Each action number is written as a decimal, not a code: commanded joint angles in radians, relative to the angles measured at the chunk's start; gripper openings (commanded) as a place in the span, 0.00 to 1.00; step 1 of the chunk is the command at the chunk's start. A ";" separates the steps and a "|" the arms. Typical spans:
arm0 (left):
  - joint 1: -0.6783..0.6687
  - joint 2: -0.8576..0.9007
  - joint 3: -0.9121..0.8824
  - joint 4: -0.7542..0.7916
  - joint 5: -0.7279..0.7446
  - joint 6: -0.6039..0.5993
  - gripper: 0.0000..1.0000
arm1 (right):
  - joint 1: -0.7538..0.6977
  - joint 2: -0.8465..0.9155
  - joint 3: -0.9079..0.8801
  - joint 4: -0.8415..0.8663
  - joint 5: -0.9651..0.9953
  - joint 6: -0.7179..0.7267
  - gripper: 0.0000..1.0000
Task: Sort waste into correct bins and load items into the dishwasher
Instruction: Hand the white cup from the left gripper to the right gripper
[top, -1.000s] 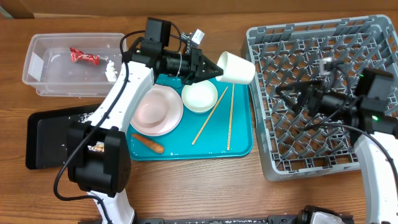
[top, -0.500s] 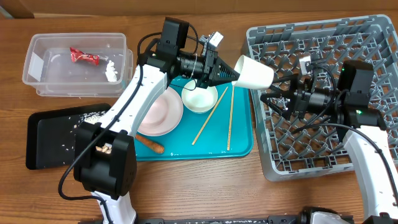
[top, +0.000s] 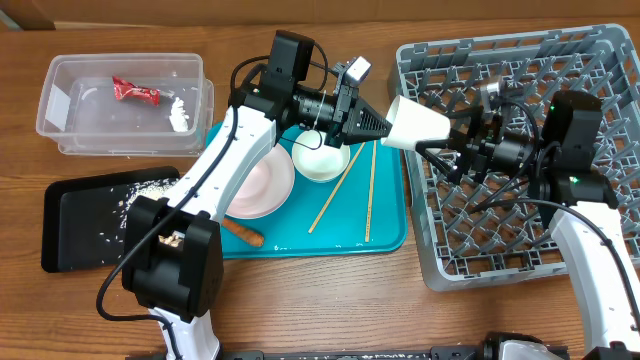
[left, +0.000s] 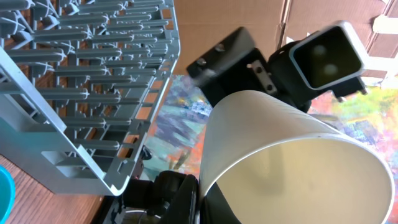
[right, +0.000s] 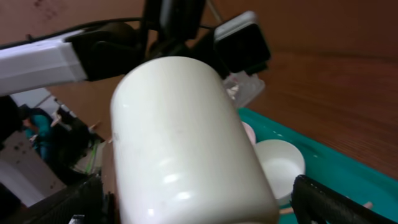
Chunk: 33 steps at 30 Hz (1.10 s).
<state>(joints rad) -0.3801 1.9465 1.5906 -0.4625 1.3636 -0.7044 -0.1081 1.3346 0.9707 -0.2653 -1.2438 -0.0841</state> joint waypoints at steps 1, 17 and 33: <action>-0.007 0.004 0.015 0.003 0.039 0.000 0.04 | 0.003 0.001 0.022 0.061 -0.194 0.002 0.98; -0.033 0.004 0.015 0.004 0.040 -0.022 0.04 | 0.003 0.001 0.022 0.049 -0.160 0.009 0.83; -0.040 0.004 0.015 0.027 0.039 -0.036 0.04 | 0.003 0.001 0.022 0.001 -0.110 0.009 0.60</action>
<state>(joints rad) -0.4187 1.9469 1.5906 -0.4446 1.4029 -0.7269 -0.1108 1.3354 0.9710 -0.2466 -1.3670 -0.0654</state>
